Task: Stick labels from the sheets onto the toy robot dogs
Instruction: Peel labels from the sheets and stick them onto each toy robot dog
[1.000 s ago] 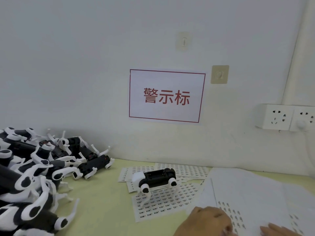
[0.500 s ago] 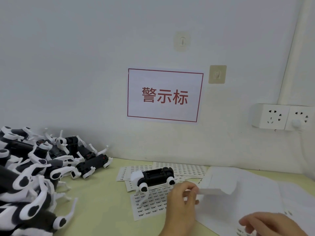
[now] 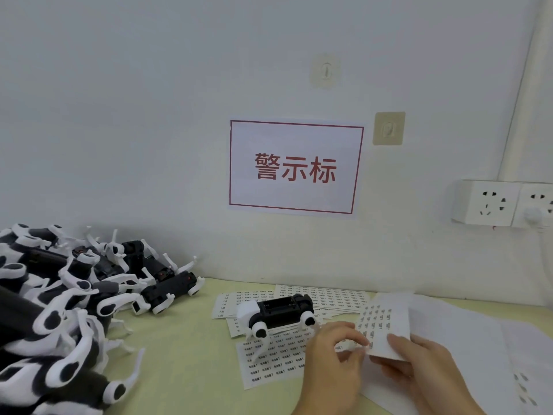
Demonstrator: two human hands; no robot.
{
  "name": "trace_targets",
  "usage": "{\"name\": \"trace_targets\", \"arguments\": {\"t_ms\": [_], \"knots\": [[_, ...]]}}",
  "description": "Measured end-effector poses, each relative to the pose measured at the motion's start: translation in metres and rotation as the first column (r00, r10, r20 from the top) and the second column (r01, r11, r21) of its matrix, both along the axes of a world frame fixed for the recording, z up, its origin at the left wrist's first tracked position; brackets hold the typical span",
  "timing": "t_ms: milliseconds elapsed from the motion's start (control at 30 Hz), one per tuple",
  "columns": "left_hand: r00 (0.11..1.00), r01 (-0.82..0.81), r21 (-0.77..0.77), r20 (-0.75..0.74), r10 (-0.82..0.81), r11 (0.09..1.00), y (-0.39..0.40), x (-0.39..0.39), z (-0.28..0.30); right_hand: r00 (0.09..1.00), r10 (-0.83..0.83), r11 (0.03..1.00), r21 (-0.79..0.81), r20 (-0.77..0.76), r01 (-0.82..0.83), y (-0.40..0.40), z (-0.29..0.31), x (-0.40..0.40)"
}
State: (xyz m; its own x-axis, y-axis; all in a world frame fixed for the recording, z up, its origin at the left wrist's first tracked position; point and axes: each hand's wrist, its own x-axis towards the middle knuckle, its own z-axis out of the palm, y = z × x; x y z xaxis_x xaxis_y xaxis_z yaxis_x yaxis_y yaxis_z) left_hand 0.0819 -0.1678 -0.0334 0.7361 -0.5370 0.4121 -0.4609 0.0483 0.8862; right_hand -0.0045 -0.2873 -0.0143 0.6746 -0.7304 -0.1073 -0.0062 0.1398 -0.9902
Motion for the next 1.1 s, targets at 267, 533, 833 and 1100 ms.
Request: {"name": "trace_targets", "arguments": {"t_ms": [267,533,833,1100], "knots": [[0.992,-0.048,0.014,0.117,0.046,0.999,-0.004,-0.001,-0.004,0.999,0.028,0.979,-0.204,0.019,-0.024,0.007,-0.014,-0.006],[0.966,-0.071,0.064,0.252,0.053,0.995,-0.004,-0.009,-0.003,0.999,-0.047,0.952,-0.303,0.018,0.051,0.008,-0.012,-0.009],[0.697,-0.266,0.097,0.707,0.122,0.959,-0.005,-0.012,-0.009,0.999,-0.037,0.898,-0.439,-0.024,0.022,0.009,-0.018,-0.005],[0.586,-0.367,0.237,0.81,0.025,0.899,-0.006,-0.014,-0.002,0.999,0.024,0.893,-0.448,-0.031,-0.035,0.011,-0.015,-0.006]]}}
